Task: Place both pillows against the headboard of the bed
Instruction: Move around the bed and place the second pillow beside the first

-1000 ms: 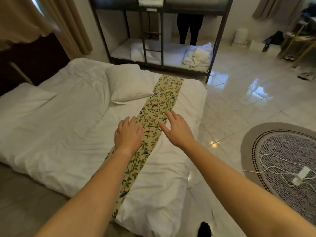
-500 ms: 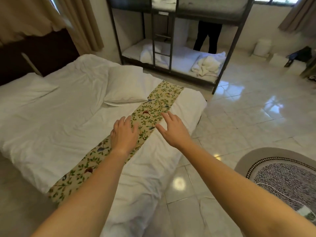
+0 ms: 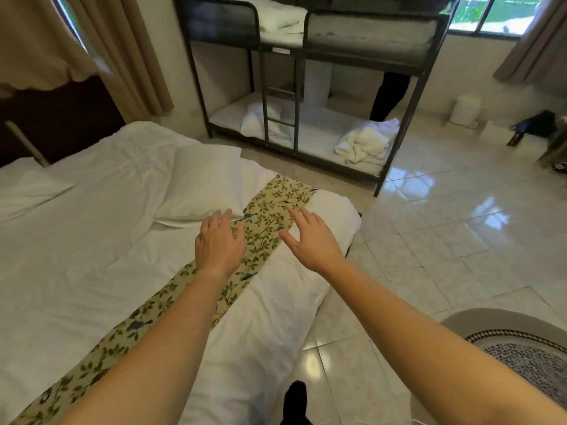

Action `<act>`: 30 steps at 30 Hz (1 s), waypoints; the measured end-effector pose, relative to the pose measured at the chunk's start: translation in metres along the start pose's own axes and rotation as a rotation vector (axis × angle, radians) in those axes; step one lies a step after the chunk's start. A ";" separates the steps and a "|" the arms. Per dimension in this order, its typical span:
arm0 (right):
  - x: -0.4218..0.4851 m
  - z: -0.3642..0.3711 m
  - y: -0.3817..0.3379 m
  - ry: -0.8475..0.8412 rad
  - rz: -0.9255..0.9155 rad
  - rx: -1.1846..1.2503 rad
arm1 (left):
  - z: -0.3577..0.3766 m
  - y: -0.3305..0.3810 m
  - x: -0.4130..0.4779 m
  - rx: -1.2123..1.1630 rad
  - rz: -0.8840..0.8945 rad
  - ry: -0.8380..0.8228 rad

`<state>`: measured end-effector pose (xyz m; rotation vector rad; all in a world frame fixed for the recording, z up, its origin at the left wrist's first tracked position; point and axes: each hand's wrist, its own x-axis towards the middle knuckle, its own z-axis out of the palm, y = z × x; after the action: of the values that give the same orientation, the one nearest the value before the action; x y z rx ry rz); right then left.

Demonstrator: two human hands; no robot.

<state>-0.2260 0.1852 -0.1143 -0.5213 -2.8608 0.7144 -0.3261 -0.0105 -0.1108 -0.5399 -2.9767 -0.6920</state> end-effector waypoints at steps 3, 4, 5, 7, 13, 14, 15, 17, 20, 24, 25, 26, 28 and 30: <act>0.058 -0.014 0.021 -0.004 0.013 0.001 | 0.015 0.023 0.055 0.000 -0.018 -0.022; 0.075 -0.019 0.028 -0.005 0.018 0.005 | 0.020 0.031 0.073 0.005 -0.016 -0.027; 0.092 -0.025 0.034 -0.005 0.023 0.009 | 0.024 0.040 0.090 0.009 -0.014 -0.034; 0.126 -0.035 0.050 -0.003 0.026 0.013 | 0.033 0.057 0.124 0.012 -0.016 -0.047; 0.219 -0.054 0.106 -0.027 0.019 0.022 | 0.066 0.104 0.208 0.032 -0.016 -0.052; 0.234 -0.055 0.116 -0.028 0.015 0.026 | 0.074 0.111 0.221 0.034 -0.030 -0.054; 0.249 -0.057 0.127 -0.030 0.006 0.028 | 0.081 0.118 0.233 0.039 -0.040 -0.052; 0.278 -0.063 0.148 -0.042 -0.025 0.021 | 0.098 0.134 0.257 0.051 -0.063 -0.041; 0.323 -0.076 0.183 -0.077 -0.074 0.005 | 0.120 0.165 0.292 0.050 -0.121 -0.006; 0.378 -0.095 0.231 -0.124 -0.132 0.000 | 0.153 0.209 0.328 0.060 -0.197 0.016; 0.392 -0.101 0.245 -0.141 -0.148 0.001 | 0.163 0.224 0.337 0.060 -0.218 0.017; 0.405 -0.109 0.258 -0.159 -0.165 -0.003 | 0.172 0.238 0.345 0.063 -0.235 0.021; 0.431 -0.124 0.281 -0.183 -0.203 -0.008 | 0.187 0.267 0.362 0.062 -0.268 0.035; 0.456 -0.138 0.301 -0.199 -0.231 -0.008 | 0.200 0.293 0.379 0.055 -0.300 0.054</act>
<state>-0.5301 0.6594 -0.1114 -0.1214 -3.0378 0.7519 -0.5736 0.4460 -0.1239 -0.0682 -3.0444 -0.6271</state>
